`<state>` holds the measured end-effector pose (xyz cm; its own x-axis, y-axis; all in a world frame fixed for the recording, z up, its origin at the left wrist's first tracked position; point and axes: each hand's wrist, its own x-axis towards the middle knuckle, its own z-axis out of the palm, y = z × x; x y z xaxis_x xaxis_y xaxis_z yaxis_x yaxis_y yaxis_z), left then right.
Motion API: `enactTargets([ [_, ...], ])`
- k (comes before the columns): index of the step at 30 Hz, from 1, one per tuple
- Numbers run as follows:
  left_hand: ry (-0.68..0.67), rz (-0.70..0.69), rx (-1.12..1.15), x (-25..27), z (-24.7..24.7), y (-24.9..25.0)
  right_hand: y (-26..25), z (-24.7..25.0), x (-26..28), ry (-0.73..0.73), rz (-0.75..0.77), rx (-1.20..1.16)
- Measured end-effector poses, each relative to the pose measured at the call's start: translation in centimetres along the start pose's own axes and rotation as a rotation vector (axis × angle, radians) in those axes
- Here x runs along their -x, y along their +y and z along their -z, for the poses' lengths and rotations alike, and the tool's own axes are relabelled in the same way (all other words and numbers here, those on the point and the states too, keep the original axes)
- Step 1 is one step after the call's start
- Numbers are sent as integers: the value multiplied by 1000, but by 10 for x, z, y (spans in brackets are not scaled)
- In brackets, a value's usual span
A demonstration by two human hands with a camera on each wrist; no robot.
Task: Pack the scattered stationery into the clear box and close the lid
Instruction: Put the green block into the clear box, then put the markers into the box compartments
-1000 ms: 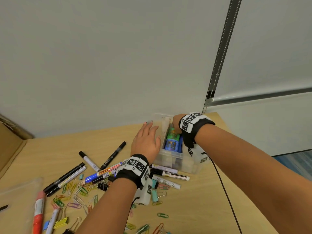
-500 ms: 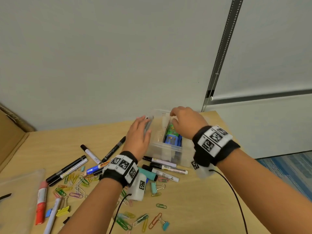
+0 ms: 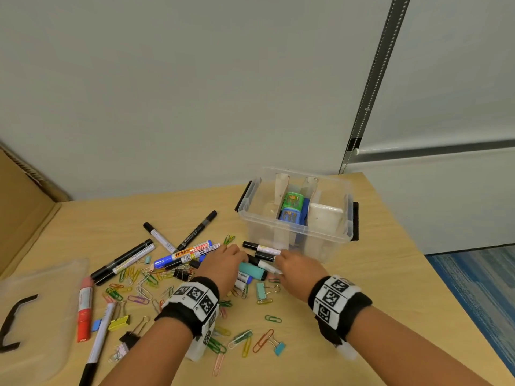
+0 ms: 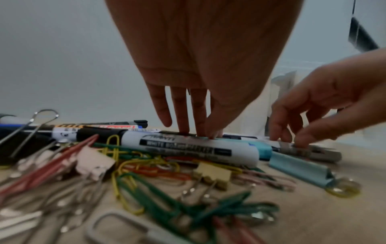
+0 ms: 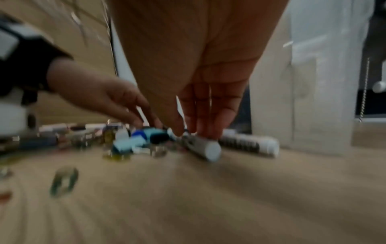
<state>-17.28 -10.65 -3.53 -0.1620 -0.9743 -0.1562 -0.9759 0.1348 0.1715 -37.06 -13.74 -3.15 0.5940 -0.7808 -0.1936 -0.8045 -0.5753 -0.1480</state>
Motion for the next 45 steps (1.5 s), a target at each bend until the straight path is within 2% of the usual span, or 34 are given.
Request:
enactTargets([
  [5, -83, -10, -76, -12, 5, -3, -5, -13, -7, -15, -94, -30],
  [11, -174, -39, -112, -22, 13, -4, 6, -4, 3, 245, -175, -96],
  [17, -182, -53, -118, -23, 16, -1, 12, -14, 12, 48, -225, 127],
  [20, -165, -41, -106, -21, 17, 1, 13, -13, 12, 64, -225, 112],
  [22, -132, -36, -93, -19, 17, 1, 12, -12, 14, 93, -218, 37],
  [24, -82, -32, -56, -15, 18, 0, 11, -15, 17, 45, -188, -8],
  [27, 4, -42, -4, -8, 19, -6, 11, -21, 20, -57, -172, 10],
  [30, 78, -3, 92, 3, 26, -10, 10, -19, 22, -59, -177, 49],
  [33, 180, 67, 199, 15, 34, -18, 2, 5, 29, -41, -159, 65],
  [36, 274, 188, 285, 26, 39, -31, -7, 55, 42, -2, -92, 57],
  [38, 319, 268, 308, 31, 42, -42, -13, 96, 41, 79, -29, 75],
  [40, 344, 320, 327, 32, 43, -48, -16, 132, 27, 237, 11, 151],
  [42, 353, 343, 322, 33, 42, -49, -15, 157, 5, 358, -32, 252],
  [45, 358, 337, 317, 36, 37, -45, -6, 173, -32, 310, -173, 428],
])
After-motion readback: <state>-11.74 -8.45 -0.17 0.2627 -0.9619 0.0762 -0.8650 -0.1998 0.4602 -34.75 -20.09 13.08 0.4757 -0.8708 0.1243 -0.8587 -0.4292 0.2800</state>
